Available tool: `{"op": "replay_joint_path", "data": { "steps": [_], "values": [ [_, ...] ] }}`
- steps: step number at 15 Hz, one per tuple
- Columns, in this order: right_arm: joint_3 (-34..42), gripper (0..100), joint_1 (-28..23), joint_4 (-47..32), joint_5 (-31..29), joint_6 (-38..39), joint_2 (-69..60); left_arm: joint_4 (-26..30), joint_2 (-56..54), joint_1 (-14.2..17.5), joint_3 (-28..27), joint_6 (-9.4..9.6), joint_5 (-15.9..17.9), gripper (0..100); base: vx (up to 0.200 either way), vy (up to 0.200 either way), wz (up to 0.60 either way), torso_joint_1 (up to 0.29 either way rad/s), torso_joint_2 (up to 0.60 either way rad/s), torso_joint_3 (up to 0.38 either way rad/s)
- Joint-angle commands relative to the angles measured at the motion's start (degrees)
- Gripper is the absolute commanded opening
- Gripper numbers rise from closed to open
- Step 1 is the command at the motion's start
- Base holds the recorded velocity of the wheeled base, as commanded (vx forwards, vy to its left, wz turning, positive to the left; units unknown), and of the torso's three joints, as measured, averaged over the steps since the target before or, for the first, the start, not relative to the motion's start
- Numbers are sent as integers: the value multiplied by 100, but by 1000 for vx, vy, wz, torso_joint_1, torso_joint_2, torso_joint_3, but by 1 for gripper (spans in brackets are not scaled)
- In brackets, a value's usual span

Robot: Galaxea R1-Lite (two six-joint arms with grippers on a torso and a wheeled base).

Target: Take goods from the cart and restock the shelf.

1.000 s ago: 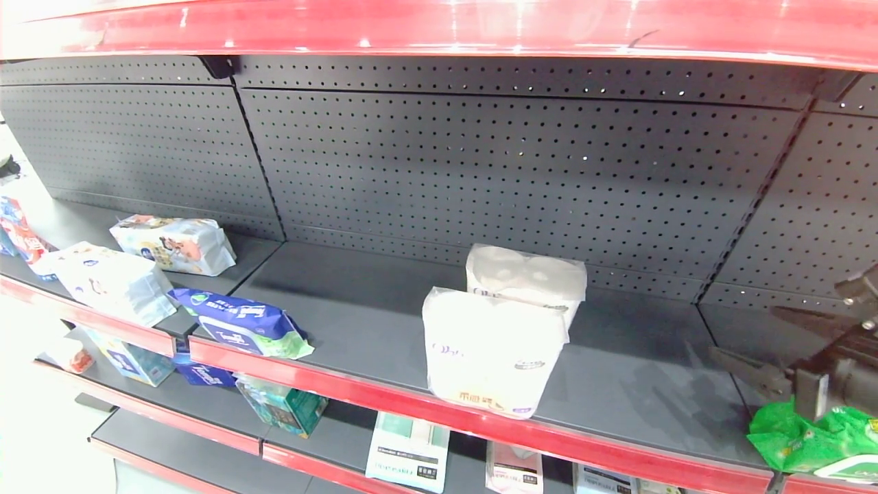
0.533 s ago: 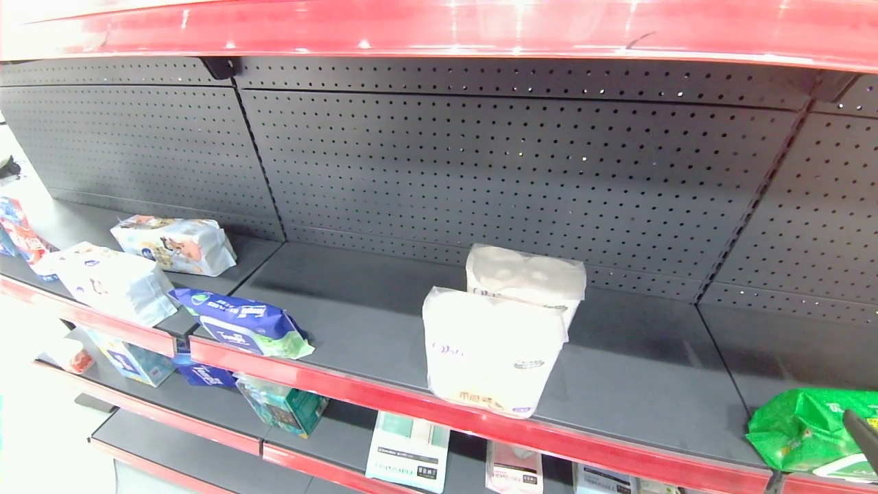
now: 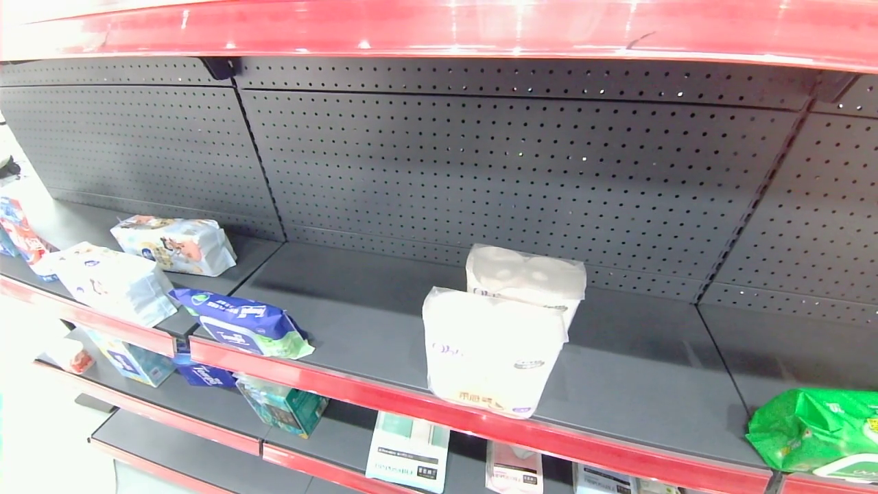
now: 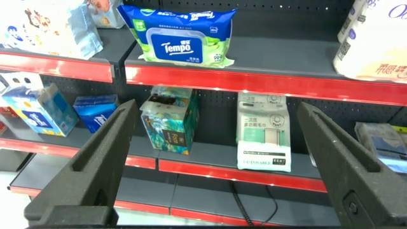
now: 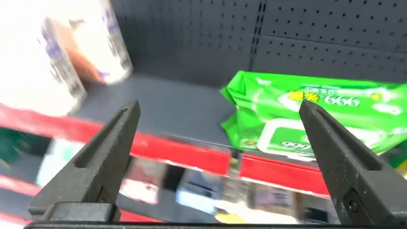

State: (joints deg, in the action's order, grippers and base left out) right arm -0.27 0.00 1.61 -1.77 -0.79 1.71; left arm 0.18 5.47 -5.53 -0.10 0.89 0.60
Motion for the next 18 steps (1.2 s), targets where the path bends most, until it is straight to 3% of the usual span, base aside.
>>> {"op": "replay_joint_path", "data": {
  "steps": [1,18],
  "values": [
    [18,100,9,-205,27,53,-162,-1,6,0,1,-1,2,100,0,0,0,0,0,0],
    [18,100,9,-178,159,70,-162,-18,6,9,1,52,-60,100,0,0,0,0,0,0]
  ]
}}
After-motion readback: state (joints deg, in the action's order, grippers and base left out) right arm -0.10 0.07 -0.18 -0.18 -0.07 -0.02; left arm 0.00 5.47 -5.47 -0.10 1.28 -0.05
